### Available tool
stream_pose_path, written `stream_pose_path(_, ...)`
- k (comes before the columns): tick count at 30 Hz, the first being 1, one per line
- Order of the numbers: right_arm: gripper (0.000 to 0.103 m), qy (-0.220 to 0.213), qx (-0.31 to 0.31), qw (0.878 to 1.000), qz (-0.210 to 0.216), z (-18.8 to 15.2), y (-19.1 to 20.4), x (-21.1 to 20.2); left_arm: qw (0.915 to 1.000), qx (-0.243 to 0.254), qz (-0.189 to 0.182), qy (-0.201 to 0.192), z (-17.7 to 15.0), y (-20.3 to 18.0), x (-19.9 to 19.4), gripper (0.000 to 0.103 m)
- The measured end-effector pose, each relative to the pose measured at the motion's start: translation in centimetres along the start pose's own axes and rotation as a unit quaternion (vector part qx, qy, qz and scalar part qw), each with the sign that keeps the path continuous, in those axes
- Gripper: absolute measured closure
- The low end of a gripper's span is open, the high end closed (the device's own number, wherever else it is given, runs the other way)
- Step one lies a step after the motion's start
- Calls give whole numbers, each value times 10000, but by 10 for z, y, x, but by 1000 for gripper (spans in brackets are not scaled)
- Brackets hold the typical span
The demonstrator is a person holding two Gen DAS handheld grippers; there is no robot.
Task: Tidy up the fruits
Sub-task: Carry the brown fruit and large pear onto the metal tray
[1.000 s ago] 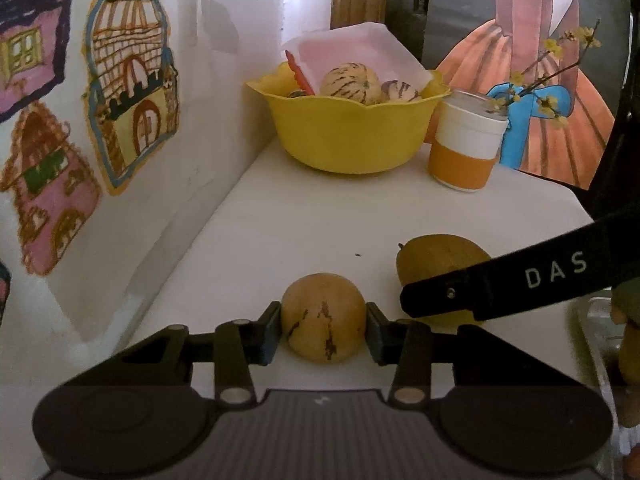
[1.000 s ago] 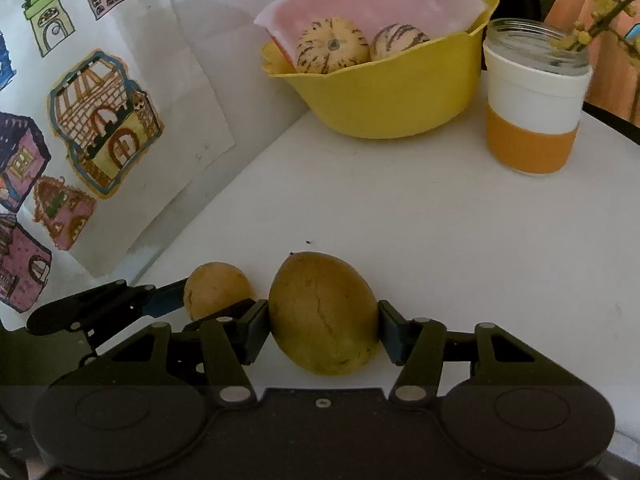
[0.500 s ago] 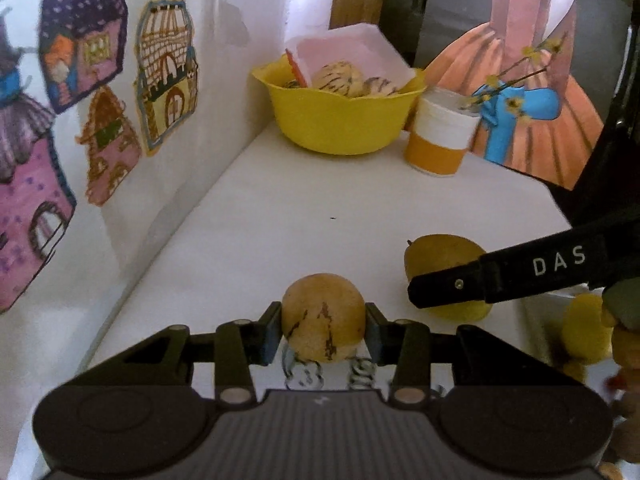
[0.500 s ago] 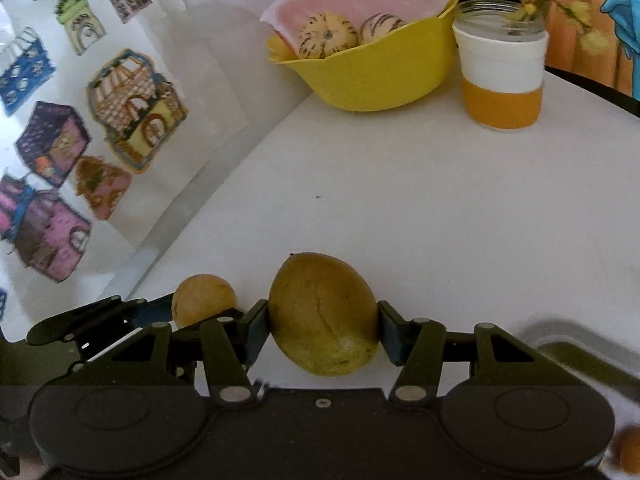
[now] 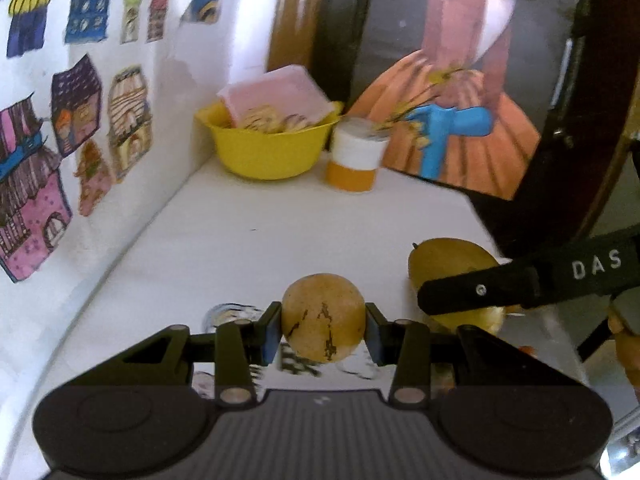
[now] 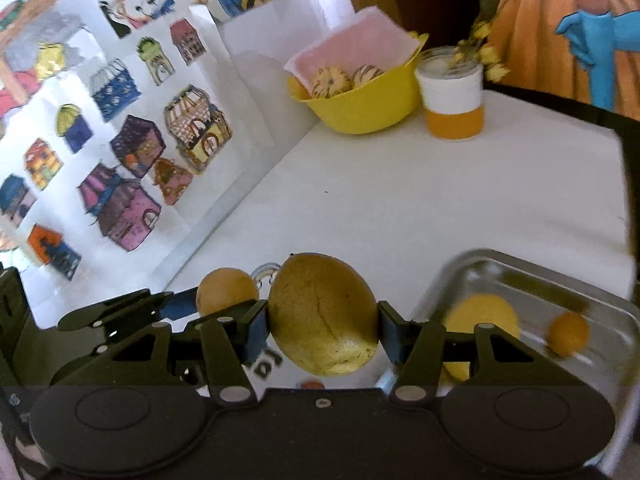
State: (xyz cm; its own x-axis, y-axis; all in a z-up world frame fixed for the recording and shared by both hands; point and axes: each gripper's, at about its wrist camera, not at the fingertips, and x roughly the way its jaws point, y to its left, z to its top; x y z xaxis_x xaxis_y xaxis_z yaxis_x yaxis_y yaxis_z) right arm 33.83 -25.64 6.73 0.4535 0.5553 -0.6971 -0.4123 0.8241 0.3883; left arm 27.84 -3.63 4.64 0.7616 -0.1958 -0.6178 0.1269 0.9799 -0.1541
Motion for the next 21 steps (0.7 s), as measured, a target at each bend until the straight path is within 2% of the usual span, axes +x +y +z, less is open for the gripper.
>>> stream_pose_path(11,45,-152,161,9993,-305,-54,-22,-83,9975,372,-601,-31,-23,-59,-29,57)
stream_pose_path(21,45,-176,454,9978,-456,-92,-42,-113,9948,414,-924,64,-48,-82,-41,57)
